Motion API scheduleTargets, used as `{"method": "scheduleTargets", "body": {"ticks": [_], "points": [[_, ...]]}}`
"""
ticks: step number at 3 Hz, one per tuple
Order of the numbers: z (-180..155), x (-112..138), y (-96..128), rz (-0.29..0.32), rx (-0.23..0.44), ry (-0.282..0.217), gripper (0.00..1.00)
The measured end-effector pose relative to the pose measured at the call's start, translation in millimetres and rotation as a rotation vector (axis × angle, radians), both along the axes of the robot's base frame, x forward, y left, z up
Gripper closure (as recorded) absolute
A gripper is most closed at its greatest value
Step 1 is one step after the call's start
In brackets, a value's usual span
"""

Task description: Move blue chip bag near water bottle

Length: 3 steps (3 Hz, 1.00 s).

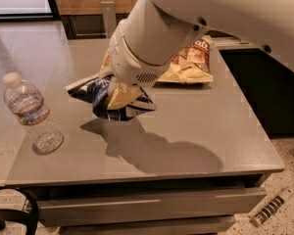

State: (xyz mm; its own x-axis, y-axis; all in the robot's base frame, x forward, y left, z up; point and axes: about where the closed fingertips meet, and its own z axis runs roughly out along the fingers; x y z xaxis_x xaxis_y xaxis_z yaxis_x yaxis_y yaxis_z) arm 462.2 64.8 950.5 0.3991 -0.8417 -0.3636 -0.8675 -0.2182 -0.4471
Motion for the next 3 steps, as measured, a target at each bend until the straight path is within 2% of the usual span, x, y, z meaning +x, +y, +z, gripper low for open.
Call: {"method": "scheduleTargets", "body": {"ticks": [1, 2, 3], "points": [[1.1, -1.0, 1.3, 0.003, 0.0, -0.002, 0.14], [4.8, -2.8, 2.3, 0.004, 0.0, -0.01, 0.0], [4.8, -2.8, 2.3, 0.004, 0.0, -0.01, 0.0]]}}
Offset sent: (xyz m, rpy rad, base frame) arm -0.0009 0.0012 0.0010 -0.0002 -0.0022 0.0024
